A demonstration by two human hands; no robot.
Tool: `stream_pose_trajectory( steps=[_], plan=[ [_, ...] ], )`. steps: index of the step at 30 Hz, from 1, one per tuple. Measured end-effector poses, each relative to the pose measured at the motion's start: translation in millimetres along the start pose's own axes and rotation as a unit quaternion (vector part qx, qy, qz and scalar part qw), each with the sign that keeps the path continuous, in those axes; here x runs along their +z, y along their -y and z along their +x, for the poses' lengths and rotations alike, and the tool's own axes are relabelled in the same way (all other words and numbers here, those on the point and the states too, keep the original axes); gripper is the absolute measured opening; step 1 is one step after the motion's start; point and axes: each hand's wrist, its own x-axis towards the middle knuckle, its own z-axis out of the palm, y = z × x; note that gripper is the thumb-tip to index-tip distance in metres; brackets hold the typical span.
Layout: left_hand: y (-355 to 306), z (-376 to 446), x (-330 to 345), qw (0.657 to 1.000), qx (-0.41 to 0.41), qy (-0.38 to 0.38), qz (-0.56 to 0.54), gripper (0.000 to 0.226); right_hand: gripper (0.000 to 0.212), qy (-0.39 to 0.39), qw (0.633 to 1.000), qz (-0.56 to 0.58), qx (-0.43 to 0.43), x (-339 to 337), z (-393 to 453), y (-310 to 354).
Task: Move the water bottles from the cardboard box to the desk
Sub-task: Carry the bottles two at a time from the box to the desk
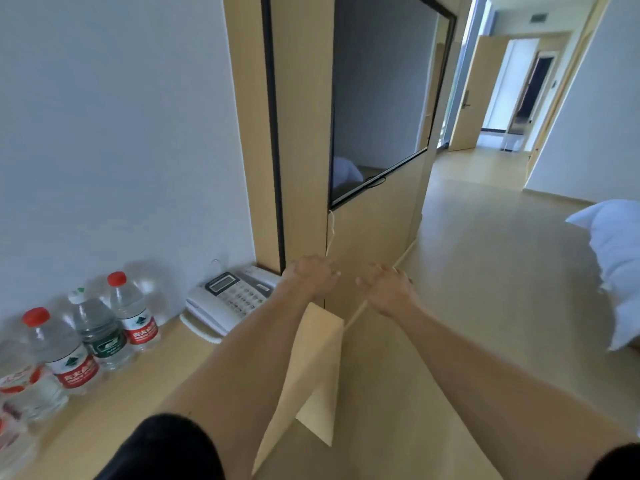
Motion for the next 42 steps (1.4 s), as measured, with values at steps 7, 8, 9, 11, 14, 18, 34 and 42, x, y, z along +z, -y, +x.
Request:
stream_pose_trajectory(
  steps=[7,8,9,11,14,18,34,42],
  plan=[
    [-149.0,72.2,37.8,0.994,0.086,0.056,-0.049,0.053,0.058,-0.027,0.992,-0.036,0.116,-51.2,-14.8,-158.8],
    [-169.6,80.7,42.1,0.992,0.097,0.059,-0.053,0.053,0.058,-0.028,0.990,-0.038,0.133,-57.4,-17.7,-176.9],
    [-190.1,89.4,45.9,0.991,0.109,0.061,-0.055,0.052,0.059,-0.029,0.988,-0.041,0.149,-62.9,-20.1,-194.3],
    [-226.8,106.1,52.8,0.987,0.135,0.066,-0.059,0.051,0.059,-0.032,0.982,-0.045,0.180,-72.1,-22.9,-225.2],
    [-272.5,128.5,64.8,0.982,0.169,0.075,-0.048,0.051,0.058,-0.033,0.975,-0.040,0.217,-80.8,-23.5,-261.9],
    [-317.9,162.4,81.0,0.977,0.200,0.077,-0.012,0.051,0.058,-0.029,0.968,-0.030,0.249,-85.9,-13.6,-301.4],
    [-407.4,406.8,92.5,0.964,0.238,0.120,-0.002,0.053,0.059,0.000,0.944,-0.009,0.330,-115.3,195.1,-432.1],
    [-461.1,513.5,105.2,0.958,0.254,0.132,-0.006,0.052,0.058,-0.006,0.935,-0.004,0.354,-136.0,276.3,-503.0]
  ],
)
